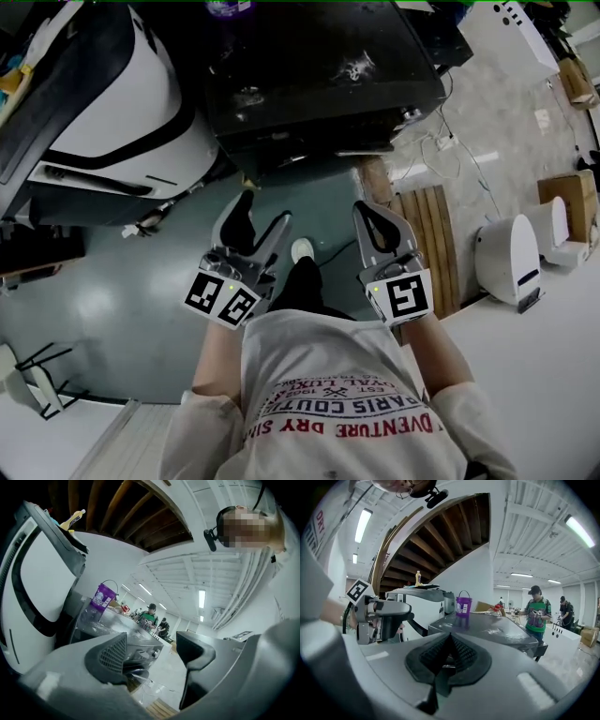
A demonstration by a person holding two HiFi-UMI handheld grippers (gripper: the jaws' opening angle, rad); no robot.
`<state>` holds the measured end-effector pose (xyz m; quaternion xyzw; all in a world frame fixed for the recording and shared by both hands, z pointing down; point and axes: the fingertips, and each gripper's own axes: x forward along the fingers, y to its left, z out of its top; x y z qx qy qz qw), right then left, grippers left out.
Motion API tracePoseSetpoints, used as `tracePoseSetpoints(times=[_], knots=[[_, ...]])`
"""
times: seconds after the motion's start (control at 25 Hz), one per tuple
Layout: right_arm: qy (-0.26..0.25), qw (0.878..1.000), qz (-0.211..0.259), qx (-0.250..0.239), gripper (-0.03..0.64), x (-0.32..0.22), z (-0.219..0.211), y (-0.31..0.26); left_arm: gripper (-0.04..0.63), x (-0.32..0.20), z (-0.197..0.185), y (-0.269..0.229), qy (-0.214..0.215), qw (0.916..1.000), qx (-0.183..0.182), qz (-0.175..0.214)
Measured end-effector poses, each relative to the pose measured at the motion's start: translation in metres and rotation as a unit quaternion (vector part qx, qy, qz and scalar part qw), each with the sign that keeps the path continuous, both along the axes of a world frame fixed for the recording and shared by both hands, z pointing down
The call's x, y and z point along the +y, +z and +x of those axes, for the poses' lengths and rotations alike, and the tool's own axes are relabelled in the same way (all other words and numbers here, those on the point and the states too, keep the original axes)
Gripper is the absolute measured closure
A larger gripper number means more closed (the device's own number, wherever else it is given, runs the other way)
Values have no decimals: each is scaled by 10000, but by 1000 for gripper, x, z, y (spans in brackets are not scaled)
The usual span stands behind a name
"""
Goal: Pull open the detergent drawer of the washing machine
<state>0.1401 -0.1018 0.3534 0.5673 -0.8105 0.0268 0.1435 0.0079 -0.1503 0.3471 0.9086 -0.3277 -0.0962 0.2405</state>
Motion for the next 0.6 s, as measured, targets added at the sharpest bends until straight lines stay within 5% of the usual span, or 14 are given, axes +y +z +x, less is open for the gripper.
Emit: tracePoseSetpoints(times=[0.36,0.48,0.6], knots=[[-486,9986,-191,-121,615,-90,15,42,267,-62,23,105,-335,9946,-605,-772],[-607,9975,-288,-200,615,-109,14,58,267,-75,26,137,-427,9912,-344,-1207],[-751,9961,-400,-246,615,-121,11,73,267,-87,28,151,-628,9851,330,-1566]])
